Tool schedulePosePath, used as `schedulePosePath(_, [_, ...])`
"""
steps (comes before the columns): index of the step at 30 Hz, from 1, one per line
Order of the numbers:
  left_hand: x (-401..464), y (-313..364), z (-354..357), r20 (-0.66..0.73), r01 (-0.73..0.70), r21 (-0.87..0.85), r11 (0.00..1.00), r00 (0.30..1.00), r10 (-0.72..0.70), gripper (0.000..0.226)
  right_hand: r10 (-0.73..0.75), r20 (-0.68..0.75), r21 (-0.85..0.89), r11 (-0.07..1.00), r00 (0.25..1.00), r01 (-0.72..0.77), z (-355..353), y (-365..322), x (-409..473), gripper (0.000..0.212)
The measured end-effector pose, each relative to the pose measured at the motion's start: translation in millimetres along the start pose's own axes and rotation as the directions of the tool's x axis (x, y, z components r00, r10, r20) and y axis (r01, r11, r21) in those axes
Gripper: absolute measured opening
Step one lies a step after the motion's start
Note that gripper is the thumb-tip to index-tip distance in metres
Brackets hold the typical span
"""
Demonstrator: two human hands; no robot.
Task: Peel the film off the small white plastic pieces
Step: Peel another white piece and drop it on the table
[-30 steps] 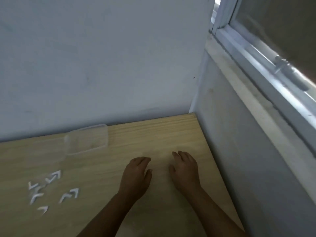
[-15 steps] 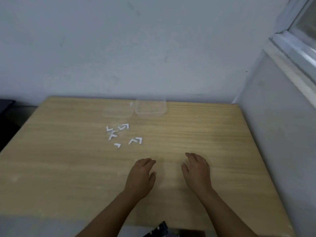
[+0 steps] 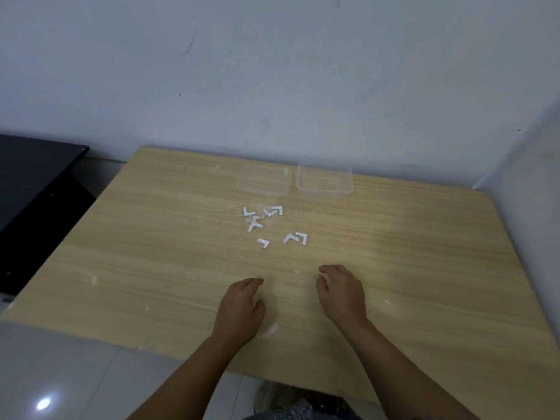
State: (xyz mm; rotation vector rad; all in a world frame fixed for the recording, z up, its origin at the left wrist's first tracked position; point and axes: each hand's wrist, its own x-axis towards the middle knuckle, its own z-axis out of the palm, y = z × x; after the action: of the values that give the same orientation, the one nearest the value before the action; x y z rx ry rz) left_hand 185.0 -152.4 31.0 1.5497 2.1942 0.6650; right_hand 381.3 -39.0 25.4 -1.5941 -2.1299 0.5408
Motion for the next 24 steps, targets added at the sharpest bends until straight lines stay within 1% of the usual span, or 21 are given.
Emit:
schedulePosePath(2, [11.9, -9.7, -5.6, 0.008, 0.010, 0.006, 1.000, 1.000, -0.010, 0.045, 0.019, 0.023, -0.007, 1.000, 1.000, -0.019, 9.5, -10.2, 13.2, 0.020])
schedulePosePath(5, [31.3, -24.1, -16.2, 0.034, 0.009, 0.021, 1.000, 0.999, -0.009, 0.046, 0.068, 0.077, -0.024, 0.998, 0.995, -0.066, 22.5, -27.7, 35.2, 0.024])
schedulePosePath(9, [54.1, -43.0, -26.4, 0.059, -0.017, 0.060, 0.998, 0.998, 0.014, 0.049, 0.113, 0.126, -0.039, 0.993, 0.985, -0.109, 39.5, -46.2, 61.3, 0.025])
schedulePosePath(11, [62.4, -50.9, -29.2, 0.094, -0.028, 0.107, 0.994, 0.995, 0.017, 0.054, 0.110, 0.126, -0.053, 0.993, 0.986, -0.104, 45.9, -52.5, 73.1, 0.026])
schedulePosePath(16, [68.5, -61.9, -40.7, 0.199, -0.001, 0.171, 0.985, 0.979, -0.034, 0.063, 0.128, 0.142, -0.094, 0.989, 0.981, -0.116, 56.5, -58.5, 95.8, 0.033])
schedulePosePath(18, [68.0, -66.8, -46.3, 0.233, 0.003, 0.188, 0.982, 0.971, -0.047, 0.063, 0.134, 0.179, -0.149, 0.983, 0.975, -0.108, 60.4, -59.8, 101.6, 0.038])
schedulePosePath(20, [68.3, -72.7, -50.9, 0.261, -0.004, 0.211, 0.977, 0.964, -0.053, 0.063, 0.124, 0.231, -0.248, 0.966, 0.965, -0.065, 62.2, -60.8, 105.8, 0.042])
schedulePosePath(22, [68.5, -80.1, -55.7, 0.286, -0.021, 0.223, 0.975, 0.957, -0.045, 0.062, 0.114, 0.243, -0.292, 0.956, 0.963, -0.039, 64.2, -63.0, 107.7, 0.041])
schedulePosePath(24, [69.7, -86.4, -60.5, 0.315, -0.052, 0.236, 0.970, 0.949, -0.026, 0.062, 0.114, 0.213, -0.278, 0.959, 0.970, -0.052, 65.9, -66.4, 107.5, 0.036])
